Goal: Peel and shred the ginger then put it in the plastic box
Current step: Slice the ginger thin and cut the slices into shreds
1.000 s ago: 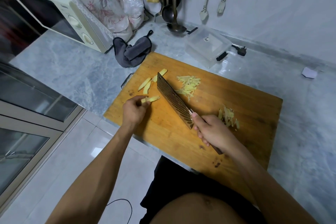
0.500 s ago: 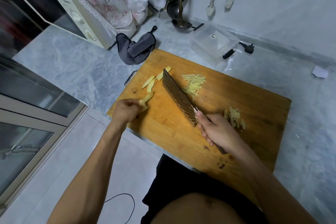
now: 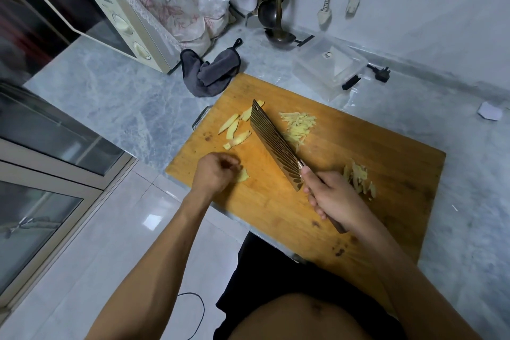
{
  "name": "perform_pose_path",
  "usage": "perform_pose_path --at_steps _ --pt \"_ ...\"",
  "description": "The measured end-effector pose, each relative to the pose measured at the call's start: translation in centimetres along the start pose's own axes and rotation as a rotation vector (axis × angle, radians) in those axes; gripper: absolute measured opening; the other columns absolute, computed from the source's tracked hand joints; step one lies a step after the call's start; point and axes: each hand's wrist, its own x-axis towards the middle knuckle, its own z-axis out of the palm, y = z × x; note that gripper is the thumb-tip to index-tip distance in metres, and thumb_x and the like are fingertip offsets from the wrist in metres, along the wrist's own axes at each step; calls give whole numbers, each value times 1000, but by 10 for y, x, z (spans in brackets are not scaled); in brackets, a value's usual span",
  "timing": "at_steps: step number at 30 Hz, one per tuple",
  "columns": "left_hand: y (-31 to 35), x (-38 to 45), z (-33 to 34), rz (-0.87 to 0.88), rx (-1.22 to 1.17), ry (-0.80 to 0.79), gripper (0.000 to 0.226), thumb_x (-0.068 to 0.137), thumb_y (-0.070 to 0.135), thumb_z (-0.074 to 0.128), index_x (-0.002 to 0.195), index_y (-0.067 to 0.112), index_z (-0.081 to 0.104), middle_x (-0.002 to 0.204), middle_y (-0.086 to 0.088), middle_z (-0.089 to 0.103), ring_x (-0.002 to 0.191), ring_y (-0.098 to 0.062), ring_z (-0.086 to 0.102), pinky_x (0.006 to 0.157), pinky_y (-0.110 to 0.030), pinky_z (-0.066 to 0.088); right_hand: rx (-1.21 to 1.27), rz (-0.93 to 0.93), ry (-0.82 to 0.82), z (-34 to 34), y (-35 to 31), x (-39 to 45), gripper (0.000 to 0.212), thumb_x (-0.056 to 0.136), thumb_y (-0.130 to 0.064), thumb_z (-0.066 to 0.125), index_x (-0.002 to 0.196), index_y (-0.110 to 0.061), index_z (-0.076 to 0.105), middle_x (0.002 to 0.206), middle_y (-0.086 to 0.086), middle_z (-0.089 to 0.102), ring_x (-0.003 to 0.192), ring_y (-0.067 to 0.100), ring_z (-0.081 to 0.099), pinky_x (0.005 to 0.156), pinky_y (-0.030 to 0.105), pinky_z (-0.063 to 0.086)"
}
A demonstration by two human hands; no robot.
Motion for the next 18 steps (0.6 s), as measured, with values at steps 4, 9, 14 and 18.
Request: perform_pose_path --at_steps 4,9,14,18 --pt "15 25 -5 66 84 246 11 93 15 64 95 15 74 94 5 72 74 -5 62 65 -7 45 -11 -5 15 -6 -1 -2 56 99 -57 42 79 -9 62 58 2 57 47 14 51 48 29 44" --pt "39 61 -2 -105 311 251 22 91 31 65 89 9 69 87 -10 69 77 -27 61 62 -31 41 -18 -3 29 -13 -1 -7 56 98 -59 41 78 -10 61 57 1 56 47 15 51 48 28 43" --pt "46 72 -2 -90 372 240 11 88 18 65 97 13 65 90 -8 68 79 -26 59 66 -33 44 -1 -12 66 -15 3 -12 54 99 -57 43 77 -11 62 55 -2 58 46 12 52 47 28 44" --pt "44 71 -11 -109 98 166 18 80 3 66 96 11 61 83 -9 68 65 -21 63 53 -27 51 8 -29 65 -16 6 -14 54 99 -55 43 76 -10 61 55 -1 57 45 14 51 46 28 43"
